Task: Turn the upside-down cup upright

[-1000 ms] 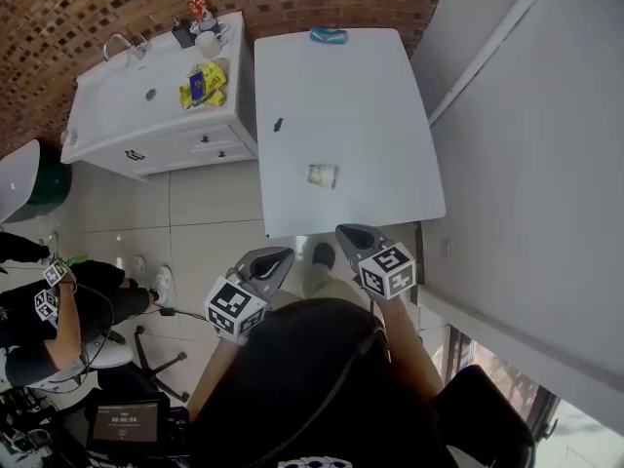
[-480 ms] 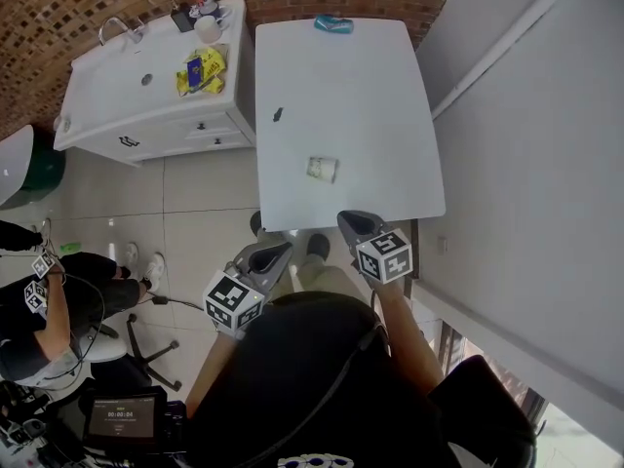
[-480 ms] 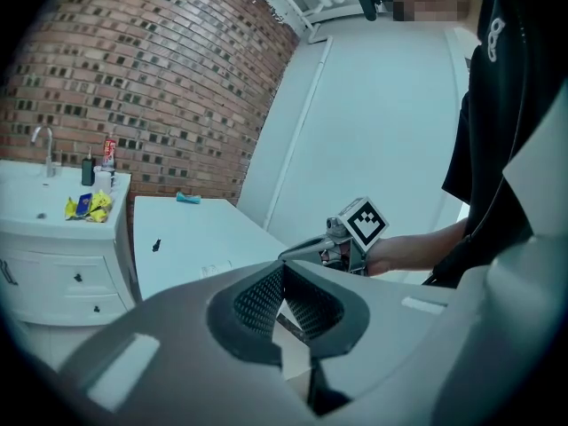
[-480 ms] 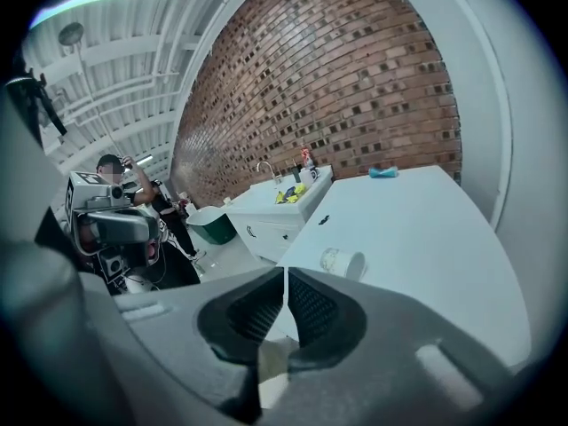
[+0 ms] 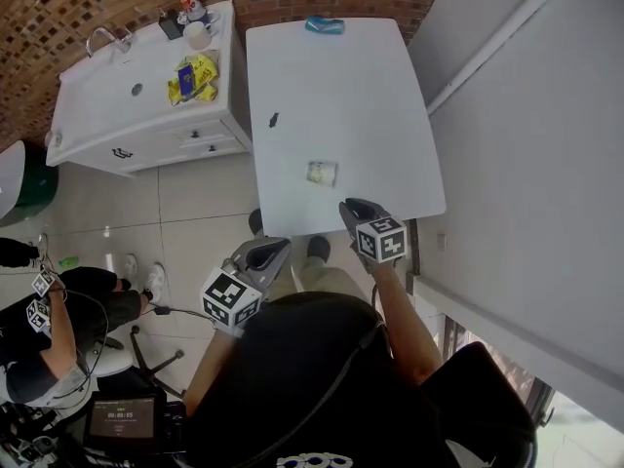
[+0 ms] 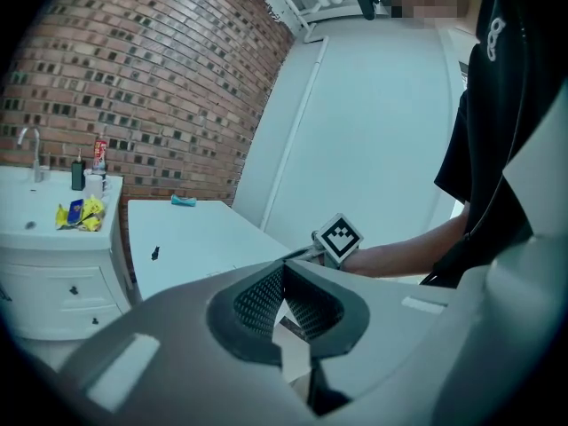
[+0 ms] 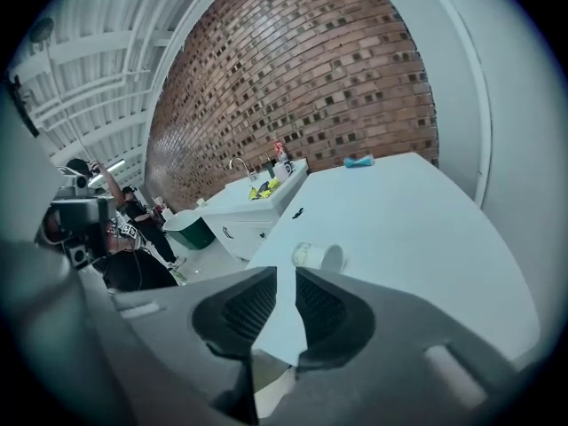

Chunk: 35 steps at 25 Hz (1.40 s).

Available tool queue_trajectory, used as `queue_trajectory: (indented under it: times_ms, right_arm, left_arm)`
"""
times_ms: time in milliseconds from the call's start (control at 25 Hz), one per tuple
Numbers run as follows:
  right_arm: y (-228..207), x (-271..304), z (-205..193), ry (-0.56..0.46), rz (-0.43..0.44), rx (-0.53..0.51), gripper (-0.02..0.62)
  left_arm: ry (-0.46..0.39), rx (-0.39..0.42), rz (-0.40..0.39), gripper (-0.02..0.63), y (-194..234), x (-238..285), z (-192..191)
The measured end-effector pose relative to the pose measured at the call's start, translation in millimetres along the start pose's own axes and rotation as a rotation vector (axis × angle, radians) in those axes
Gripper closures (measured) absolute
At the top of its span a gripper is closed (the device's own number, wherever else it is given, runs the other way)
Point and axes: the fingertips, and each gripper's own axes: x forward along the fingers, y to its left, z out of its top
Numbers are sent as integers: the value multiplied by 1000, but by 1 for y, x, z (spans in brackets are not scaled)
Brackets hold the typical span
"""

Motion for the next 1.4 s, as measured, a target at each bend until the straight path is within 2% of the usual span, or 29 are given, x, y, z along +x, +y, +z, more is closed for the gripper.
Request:
queue_trajectory:
  times_ms: [360, 720, 800, 920, 1200, 1400]
  right_arm:
    - [-48, 66, -19, 100, -32, 15, 476]
    - [-51, 92, -19, 124, -54, 23, 474]
    - [-51, 95, -17, 124, -53, 3, 479]
    - [-50, 100, -13, 113, -40, -27, 577]
    - [-51, 96, -9, 106, -8, -59, 591]
    - [-56, 78, -1, 133, -42, -181, 591]
  left_arm:
    - [-15, -36, 68, 591, 23, -16, -5]
    - [-14, -82, 125, 591, 39, -37, -11]
    - [-17, -88, 135, 591, 43, -38, -11]
    - [-18, -90, 144, 591, 47, -37, -12]
    - [-23, -86, 143, 591, 44, -26, -16]
    - [-29, -77, 128, 591, 40, -18, -13]
